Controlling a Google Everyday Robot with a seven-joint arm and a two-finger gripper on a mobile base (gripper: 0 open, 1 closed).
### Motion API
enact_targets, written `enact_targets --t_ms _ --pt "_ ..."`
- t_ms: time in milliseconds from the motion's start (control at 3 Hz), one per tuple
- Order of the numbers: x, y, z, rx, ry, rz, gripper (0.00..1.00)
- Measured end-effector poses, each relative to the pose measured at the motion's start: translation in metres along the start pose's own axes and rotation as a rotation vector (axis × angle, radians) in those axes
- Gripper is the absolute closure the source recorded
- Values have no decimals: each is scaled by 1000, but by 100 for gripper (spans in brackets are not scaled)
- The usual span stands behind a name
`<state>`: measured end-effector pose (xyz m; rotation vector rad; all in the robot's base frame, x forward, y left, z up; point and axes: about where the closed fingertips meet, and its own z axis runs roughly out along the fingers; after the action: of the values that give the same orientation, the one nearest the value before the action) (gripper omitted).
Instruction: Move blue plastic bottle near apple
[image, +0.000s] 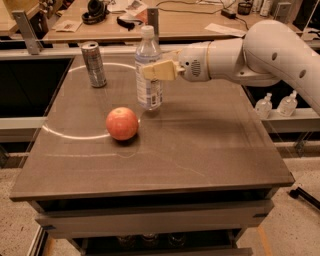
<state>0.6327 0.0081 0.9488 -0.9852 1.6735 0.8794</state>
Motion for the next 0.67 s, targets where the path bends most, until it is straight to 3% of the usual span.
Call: enact_targets --t_ms 333,667 --pt "12 25 2 -26 12 11 100" --pt "19 32 4 -21 0 7 100"
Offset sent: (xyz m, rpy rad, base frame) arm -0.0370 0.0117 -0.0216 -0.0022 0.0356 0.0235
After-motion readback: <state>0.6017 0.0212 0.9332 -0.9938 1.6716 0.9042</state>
